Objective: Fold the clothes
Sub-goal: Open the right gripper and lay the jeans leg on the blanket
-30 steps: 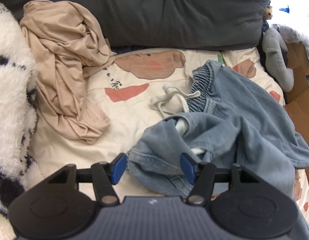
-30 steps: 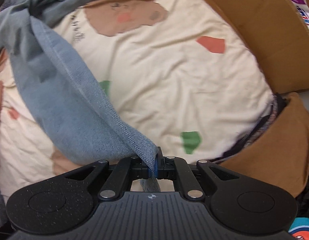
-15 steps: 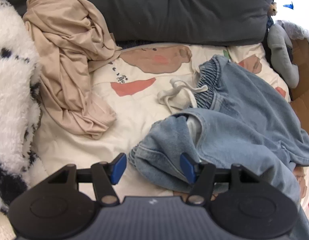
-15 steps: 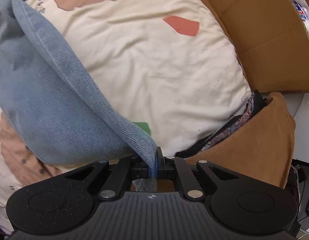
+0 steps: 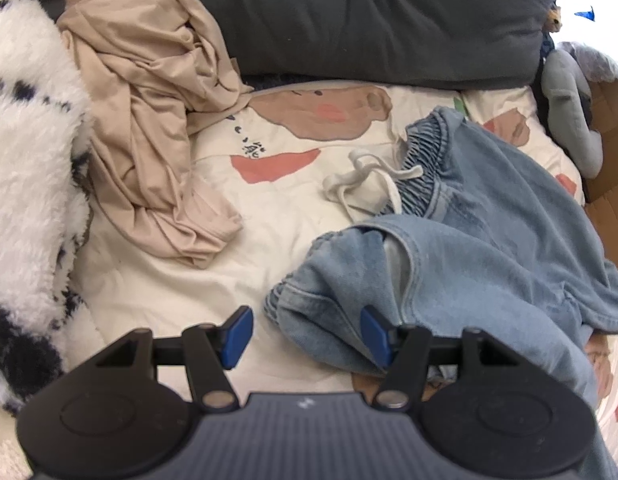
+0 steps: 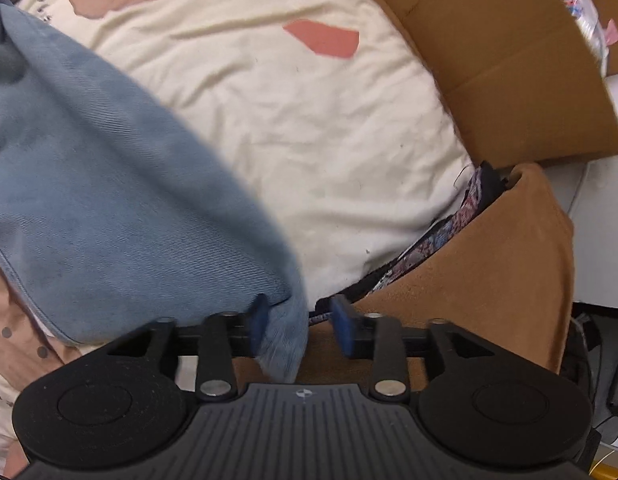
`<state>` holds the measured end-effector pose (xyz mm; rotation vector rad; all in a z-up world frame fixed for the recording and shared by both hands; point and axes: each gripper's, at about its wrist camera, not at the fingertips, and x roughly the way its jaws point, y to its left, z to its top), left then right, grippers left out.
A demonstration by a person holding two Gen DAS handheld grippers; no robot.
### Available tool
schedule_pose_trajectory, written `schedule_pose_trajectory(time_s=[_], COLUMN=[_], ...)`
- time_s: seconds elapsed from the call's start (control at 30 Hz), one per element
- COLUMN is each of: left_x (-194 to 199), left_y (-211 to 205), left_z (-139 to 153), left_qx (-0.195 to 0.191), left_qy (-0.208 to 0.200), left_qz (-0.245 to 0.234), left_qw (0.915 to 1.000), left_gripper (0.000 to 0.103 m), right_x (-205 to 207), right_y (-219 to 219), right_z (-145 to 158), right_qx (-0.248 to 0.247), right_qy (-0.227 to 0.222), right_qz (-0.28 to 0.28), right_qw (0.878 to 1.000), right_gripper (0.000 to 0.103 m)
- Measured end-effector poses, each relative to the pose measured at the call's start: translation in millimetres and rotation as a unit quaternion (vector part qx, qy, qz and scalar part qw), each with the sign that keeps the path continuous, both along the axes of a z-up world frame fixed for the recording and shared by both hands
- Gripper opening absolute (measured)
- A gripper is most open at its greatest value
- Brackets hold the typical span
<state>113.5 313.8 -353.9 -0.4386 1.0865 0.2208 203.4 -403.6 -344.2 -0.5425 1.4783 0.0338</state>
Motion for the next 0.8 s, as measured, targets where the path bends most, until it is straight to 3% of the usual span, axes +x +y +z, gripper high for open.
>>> schedule_pose_trajectory(time_s=[0.3, 0.43, 0.63, 0.8], left_x=[-0.2, 1.4, 5.7, 3.4], left_y=[9.7, 12.3, 12.3, 14.6], left_z=[-8.6, -18.0, -39.7, -51.4], left_qx=[-0.021, -0.041, -0.063, -0.091], left_qy=[-0.002, -0.004, -0.016, -0.026], left_qz=[0.026, 0.035, 0.041, 0.05], left_qw=[0.9994, 0.9985, 0.9971, 0.9943], left_gripper=[0.062, 0.062, 0.062, 0.056], right_x=[-2.6, -5.2, -15.4, -21.3], right_y=[42.6, 75.8, 132.4, 171.5], right_z=[25.8, 31.3, 16.7, 3.1], right_qx=[0.027, 0.069, 0.116, 0.15], right_qy=[-0.023, -0.03, -0.023, -0.018], right_qz=[0.005, 0.026, 0.059, 0.077], right_qw=[0.999, 0.997, 0.991, 0.986], right_gripper=[0.048, 0.05, 0.05, 0.052])
